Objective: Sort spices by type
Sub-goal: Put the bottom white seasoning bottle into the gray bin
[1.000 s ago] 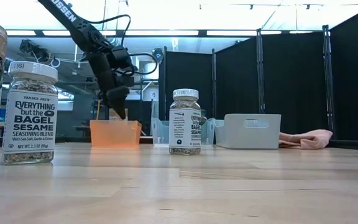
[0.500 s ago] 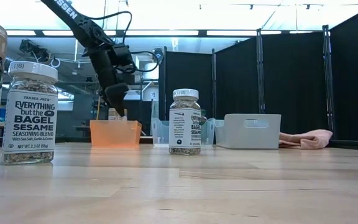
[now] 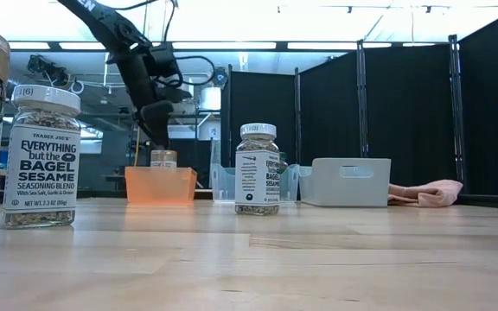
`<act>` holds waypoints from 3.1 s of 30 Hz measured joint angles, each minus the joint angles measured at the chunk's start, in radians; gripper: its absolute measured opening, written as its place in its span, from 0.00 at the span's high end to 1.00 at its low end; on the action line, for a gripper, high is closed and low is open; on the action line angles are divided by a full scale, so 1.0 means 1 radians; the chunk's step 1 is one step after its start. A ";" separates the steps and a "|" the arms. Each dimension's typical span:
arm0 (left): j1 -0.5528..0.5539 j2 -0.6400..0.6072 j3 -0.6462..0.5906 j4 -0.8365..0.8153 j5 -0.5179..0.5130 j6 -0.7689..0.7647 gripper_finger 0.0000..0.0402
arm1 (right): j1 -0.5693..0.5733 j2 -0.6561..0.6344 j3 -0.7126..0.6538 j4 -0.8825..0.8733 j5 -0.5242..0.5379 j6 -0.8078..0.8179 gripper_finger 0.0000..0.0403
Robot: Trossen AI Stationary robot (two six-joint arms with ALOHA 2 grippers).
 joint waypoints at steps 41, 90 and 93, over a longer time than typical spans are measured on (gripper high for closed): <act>-0.682 -0.102 0.231 -0.292 0.435 -0.239 0.10 | 0.000 0.000 0.000 0.000 0.000 -0.023 0.33; -1.298 -0.102 0.181 -0.429 -0.005 -0.420 0.10 | 0.000 0.002 0.000 0.000 0.000 -0.097 0.33; -1.298 -0.103 0.142 -0.396 -0.005 -0.418 0.10 | 0.000 0.002 0.000 0.001 0.000 -0.081 0.33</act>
